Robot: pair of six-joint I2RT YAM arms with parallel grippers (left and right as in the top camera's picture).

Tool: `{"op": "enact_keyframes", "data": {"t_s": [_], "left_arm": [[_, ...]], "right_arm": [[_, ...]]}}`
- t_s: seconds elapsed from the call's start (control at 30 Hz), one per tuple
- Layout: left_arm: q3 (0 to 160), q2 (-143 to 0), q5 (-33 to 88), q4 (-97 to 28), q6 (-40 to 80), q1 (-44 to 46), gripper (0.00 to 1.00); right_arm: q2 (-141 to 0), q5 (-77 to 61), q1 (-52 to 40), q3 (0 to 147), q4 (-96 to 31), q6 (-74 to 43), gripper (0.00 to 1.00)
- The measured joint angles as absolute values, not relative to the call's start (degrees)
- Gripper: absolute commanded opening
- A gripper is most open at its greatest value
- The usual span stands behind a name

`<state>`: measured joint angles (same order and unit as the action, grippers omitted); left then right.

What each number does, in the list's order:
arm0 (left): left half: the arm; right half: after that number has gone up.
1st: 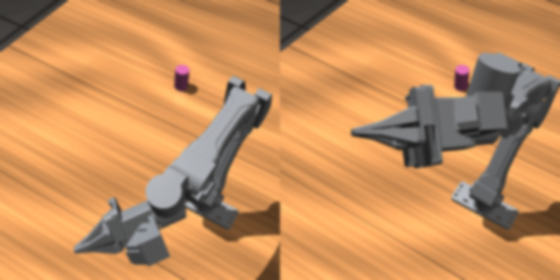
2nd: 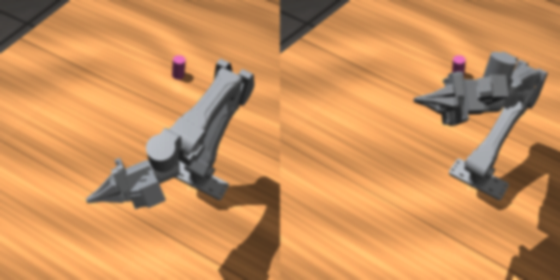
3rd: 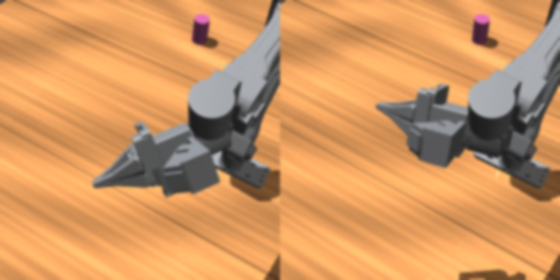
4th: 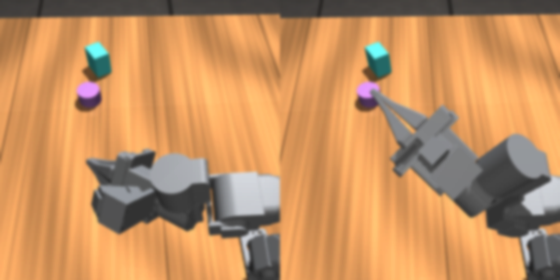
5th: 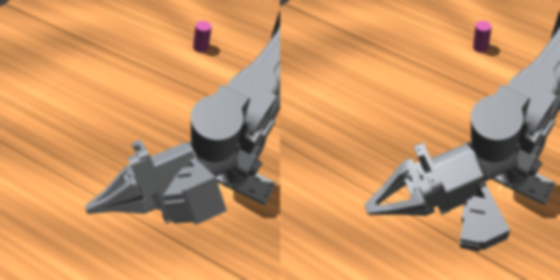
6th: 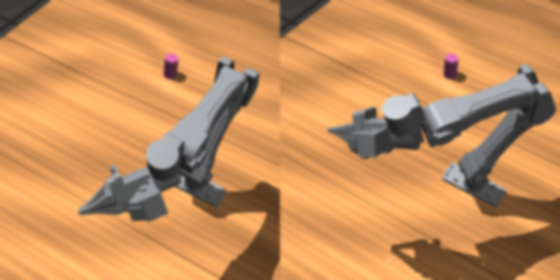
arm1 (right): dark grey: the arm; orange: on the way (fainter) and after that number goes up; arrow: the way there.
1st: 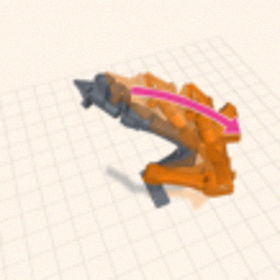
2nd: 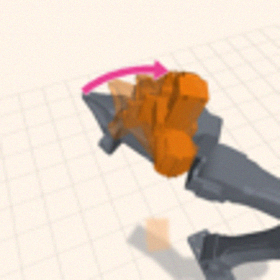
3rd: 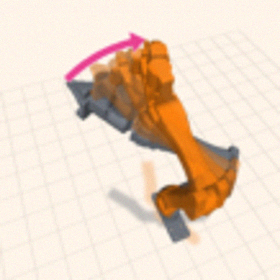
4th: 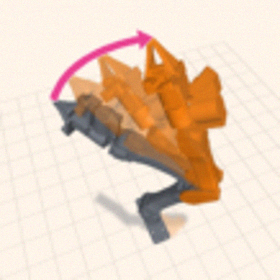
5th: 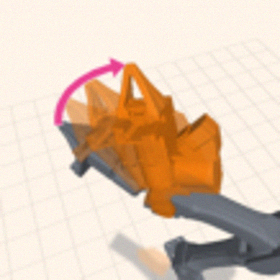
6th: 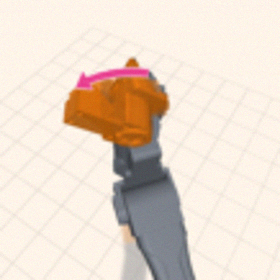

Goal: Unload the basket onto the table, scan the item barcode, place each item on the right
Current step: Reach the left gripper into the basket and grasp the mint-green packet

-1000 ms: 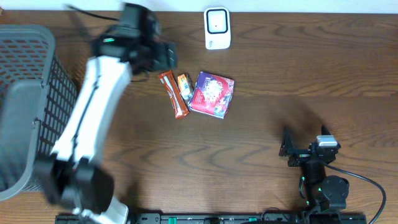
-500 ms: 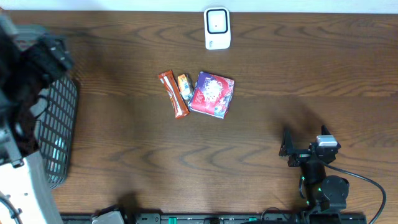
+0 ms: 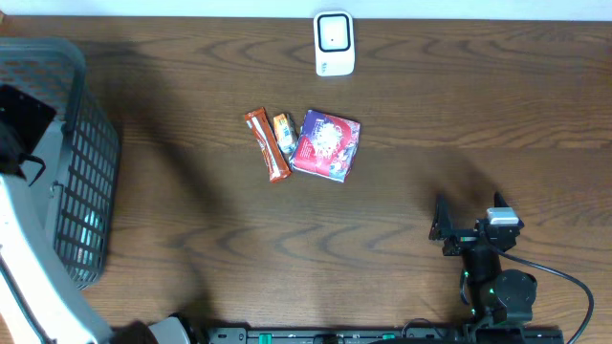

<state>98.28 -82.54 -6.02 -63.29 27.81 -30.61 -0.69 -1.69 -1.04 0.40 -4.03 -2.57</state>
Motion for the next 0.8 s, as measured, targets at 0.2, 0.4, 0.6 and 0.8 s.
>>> {"op": "enact_keyframes", "data": {"t_s": [0.2, 0.4, 0.6, 0.8], "left_arm": [[98.3, -91.4, -12.1, -67.2, 33.5, -34.1, 1.0], [98.3, -95.6, -10.5, -68.9, 35.4, -40.2, 1.0], [98.3, -98.5, -6.1, -73.3, 34.0, -44.5, 0.99], [97.8, -101.6, -2.9, -75.5, 25.8, -44.7, 0.9]], "right_arm": [[-0.7, -1.7, -1.0, 0.4, -4.0, -2.6, 0.99], [-0.7, -1.7, -1.0, 0.4, -4.0, -2.6, 0.99], [-0.7, -1.7, -1.0, 0.4, -4.1, -2.6, 0.99], [-0.7, -1.7, -1.0, 0.4, -4.1, -2.6, 0.99]]}}
